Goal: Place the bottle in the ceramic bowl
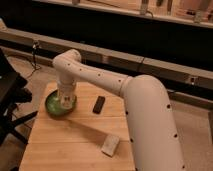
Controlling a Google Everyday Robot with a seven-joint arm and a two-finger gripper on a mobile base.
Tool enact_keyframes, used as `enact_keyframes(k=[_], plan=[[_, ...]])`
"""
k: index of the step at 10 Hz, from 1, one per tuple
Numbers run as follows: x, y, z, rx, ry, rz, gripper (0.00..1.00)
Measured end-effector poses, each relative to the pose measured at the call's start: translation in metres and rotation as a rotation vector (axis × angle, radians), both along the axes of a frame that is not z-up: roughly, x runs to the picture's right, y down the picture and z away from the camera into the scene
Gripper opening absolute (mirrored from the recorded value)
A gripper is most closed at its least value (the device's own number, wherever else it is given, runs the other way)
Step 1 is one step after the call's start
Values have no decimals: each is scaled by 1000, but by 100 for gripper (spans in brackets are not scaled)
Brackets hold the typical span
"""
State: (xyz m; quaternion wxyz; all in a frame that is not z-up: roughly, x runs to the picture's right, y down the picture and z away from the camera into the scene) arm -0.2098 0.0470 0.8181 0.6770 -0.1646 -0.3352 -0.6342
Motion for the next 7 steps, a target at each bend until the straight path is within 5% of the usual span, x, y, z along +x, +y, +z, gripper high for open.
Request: enact_keyframes(k=[3,7], plan=[[0,-1,2,-3,-1,3,64],[0,-2,4,-6,-3,6,66]])
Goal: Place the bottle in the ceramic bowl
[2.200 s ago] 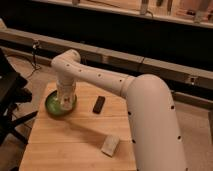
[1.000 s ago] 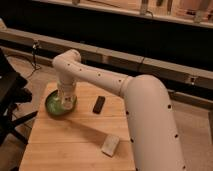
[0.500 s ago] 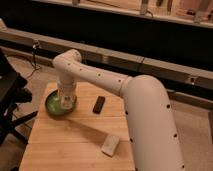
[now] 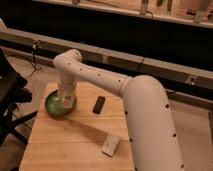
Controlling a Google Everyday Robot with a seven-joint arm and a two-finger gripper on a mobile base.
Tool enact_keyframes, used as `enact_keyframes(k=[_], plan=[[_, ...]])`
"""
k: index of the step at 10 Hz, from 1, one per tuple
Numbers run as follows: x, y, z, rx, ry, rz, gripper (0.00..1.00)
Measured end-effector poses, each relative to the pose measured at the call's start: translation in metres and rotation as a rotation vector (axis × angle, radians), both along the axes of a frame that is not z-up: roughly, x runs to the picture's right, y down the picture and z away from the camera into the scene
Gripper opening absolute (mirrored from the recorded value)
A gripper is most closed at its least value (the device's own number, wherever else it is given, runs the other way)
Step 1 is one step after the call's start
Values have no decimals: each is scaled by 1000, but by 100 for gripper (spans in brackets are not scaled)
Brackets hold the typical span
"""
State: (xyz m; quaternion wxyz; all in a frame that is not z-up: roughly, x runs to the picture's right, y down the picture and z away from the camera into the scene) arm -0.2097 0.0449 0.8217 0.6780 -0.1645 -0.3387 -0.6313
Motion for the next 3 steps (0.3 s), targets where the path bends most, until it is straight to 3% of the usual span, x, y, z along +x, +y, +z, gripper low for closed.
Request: enact_keyframes(k=[3], plan=[[0,-1,2,-4,-2,3,66]])
